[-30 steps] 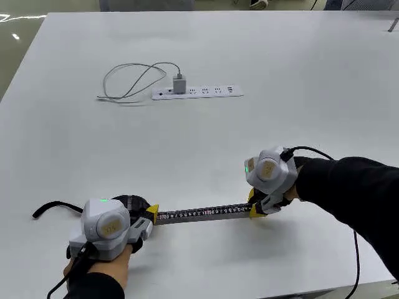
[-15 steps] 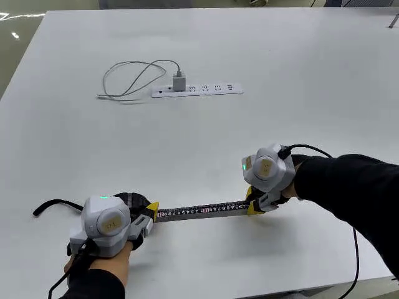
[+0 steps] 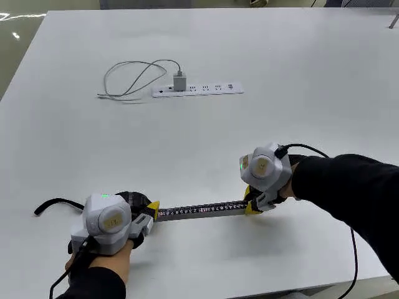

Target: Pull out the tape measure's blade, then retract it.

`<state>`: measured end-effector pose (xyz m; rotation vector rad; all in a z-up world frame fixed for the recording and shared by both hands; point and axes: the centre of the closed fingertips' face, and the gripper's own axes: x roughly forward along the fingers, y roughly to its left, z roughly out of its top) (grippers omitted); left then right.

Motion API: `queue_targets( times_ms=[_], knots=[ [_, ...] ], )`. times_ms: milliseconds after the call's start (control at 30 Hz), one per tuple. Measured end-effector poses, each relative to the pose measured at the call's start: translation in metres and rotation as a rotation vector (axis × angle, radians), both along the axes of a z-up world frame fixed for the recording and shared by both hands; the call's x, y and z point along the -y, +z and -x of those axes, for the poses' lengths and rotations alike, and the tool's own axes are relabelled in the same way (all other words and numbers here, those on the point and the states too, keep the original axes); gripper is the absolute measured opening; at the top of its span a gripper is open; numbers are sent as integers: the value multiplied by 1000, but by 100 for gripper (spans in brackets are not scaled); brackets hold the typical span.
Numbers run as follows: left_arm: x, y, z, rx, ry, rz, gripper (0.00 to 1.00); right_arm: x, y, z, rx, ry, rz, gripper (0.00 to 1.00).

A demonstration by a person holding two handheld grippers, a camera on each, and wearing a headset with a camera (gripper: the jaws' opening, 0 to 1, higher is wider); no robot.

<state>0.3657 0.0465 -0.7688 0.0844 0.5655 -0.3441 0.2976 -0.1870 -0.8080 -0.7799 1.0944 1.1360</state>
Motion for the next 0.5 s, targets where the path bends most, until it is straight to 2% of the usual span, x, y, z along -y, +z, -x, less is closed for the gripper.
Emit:
queue_targets(
  times_ms=[233, 500],
  knots=[
    [0, 0, 0, 1, 0, -1, 62, -1, 0, 0, 4, 21, 4, 10],
    [0, 0, 0, 5, 1, -2, 62, -5, 0, -1, -3, 5, 5, 10]
  ],
)
